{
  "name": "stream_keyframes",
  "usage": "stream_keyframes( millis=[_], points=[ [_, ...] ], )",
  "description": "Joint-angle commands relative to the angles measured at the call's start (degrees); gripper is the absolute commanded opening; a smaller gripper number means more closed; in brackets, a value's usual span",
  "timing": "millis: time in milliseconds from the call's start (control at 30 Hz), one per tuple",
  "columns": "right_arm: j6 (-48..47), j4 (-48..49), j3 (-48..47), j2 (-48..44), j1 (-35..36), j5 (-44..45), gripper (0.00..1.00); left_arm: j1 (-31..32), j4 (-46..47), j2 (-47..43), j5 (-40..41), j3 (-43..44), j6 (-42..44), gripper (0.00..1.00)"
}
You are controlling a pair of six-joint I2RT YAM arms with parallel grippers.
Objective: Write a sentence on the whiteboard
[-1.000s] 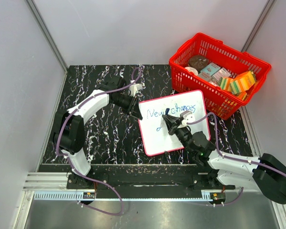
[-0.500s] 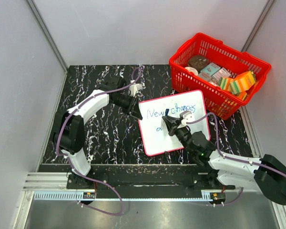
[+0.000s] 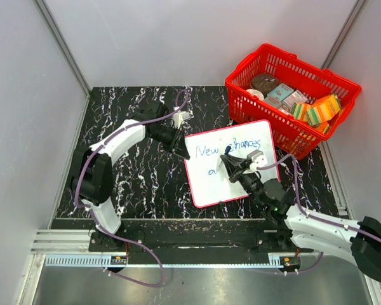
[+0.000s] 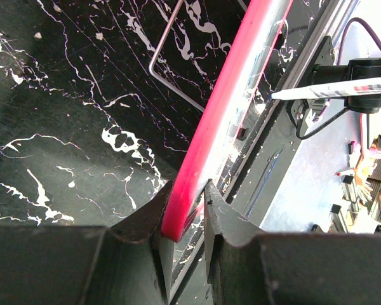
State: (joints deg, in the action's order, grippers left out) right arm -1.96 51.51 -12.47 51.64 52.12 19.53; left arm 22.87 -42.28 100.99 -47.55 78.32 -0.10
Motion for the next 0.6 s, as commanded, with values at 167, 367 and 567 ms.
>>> stream_keyframes(
  millis=[167, 367, 567],
  points=[
    [-2.00, 4.83, -0.36, 0.74, 0.00, -0.90, 0.00, 0.68, 1.76, -0.79, 9.67, 0.16, 4.84, 0.00],
    [-2.53, 8.78, -0.98, 4.35, 0.00, -0.28, 0.00, 0.77, 1.76, -0.97, 9.67, -0.01, 4.93, 0.00],
    [-2.44, 9.05, -0.63, 3.47, 0.00, 0.59, 0.00, 0.94, 1.68, -1.06, 9.84, -0.01, 4.93, 0.00]
  ],
)
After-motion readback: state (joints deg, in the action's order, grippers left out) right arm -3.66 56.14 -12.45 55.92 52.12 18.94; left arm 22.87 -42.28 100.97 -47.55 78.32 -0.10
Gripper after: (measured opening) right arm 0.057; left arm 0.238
